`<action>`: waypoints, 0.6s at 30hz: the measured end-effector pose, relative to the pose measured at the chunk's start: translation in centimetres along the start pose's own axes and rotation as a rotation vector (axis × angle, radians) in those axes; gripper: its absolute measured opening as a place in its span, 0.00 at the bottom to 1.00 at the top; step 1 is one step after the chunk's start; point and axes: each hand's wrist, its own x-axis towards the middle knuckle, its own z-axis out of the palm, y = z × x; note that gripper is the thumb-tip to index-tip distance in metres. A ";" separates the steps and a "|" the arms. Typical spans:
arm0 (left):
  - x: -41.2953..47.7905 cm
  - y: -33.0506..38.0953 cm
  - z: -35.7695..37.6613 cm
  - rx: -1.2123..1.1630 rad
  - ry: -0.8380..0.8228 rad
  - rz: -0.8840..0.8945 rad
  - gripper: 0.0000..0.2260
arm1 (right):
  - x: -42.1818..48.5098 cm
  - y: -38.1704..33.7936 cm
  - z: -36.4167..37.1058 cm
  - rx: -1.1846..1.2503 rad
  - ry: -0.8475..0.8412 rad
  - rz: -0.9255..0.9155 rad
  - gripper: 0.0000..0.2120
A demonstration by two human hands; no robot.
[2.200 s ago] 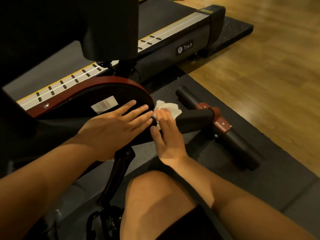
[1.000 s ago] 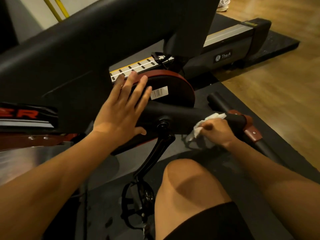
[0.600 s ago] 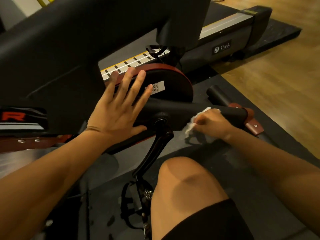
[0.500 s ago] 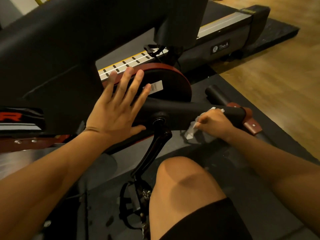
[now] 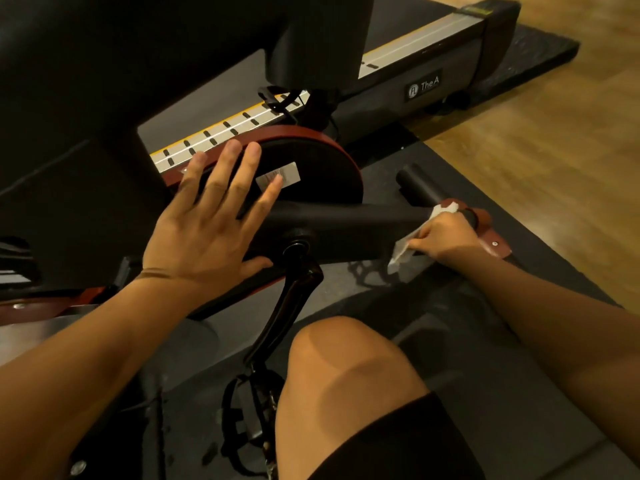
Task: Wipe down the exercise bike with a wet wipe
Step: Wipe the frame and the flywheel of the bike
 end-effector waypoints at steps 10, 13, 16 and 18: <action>0.1 0.1 0.1 0.039 -0.001 0.065 0.42 | -1.1 -6.0 3.2 0.068 0.249 -0.380 0.13; 0.2 0.3 -0.1 0.070 -0.011 0.079 0.41 | 0.2 -0.5 1.6 0.064 0.097 -0.204 0.08; 0.6 0.4 -0.3 0.098 -0.030 0.116 0.41 | 0.6 3.9 0.4 0.087 0.096 -0.024 0.03; 0.8 0.7 -0.3 0.097 -0.045 0.143 0.41 | 0.2 2.5 1.0 0.052 0.082 -0.036 0.02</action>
